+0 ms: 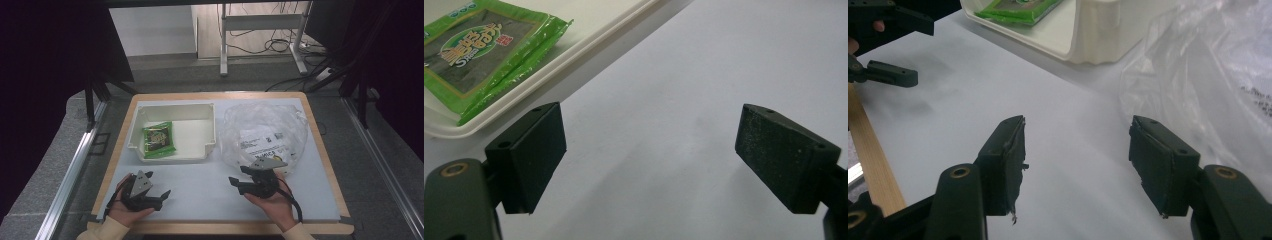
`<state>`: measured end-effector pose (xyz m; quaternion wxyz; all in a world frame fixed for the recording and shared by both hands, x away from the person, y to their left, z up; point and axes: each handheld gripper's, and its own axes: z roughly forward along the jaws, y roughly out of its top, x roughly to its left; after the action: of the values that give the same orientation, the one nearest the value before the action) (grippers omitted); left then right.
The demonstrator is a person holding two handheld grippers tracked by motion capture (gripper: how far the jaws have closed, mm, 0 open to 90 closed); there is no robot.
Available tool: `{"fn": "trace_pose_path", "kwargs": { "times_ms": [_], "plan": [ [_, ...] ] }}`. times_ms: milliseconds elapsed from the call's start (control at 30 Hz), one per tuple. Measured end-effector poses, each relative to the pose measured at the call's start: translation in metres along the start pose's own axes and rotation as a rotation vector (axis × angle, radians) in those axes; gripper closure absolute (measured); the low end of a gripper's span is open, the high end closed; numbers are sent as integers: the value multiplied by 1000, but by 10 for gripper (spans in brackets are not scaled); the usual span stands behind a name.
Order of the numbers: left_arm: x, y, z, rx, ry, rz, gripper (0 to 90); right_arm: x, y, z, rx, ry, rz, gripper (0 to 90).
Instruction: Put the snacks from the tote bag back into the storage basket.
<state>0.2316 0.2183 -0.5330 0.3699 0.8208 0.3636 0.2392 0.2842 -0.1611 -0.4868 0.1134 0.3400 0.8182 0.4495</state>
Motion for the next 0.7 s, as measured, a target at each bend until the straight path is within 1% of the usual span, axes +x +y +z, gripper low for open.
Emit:
{"fn": "trace_pose_path", "kwargs": {
  "times_ms": [200, 467, 567, 700],
  "plan": [
    [0, 0, 0, 0, -4, 2, 128, -5, -4, 5, 19, -3, 17, 394],
    [-1, 0, 0, 3, -6, 9, 128, -7, -4, 4, 11, -15, 17, 394],
    [-1, 0, 0, 3, -6, 8, 128, -8, -4, 4, 14, -14, 26, 394],
    [-1, 0, 0, 3, -7, 10, 128, -8, -4, 4, 6, -15, 21, 393]
  ]
}}
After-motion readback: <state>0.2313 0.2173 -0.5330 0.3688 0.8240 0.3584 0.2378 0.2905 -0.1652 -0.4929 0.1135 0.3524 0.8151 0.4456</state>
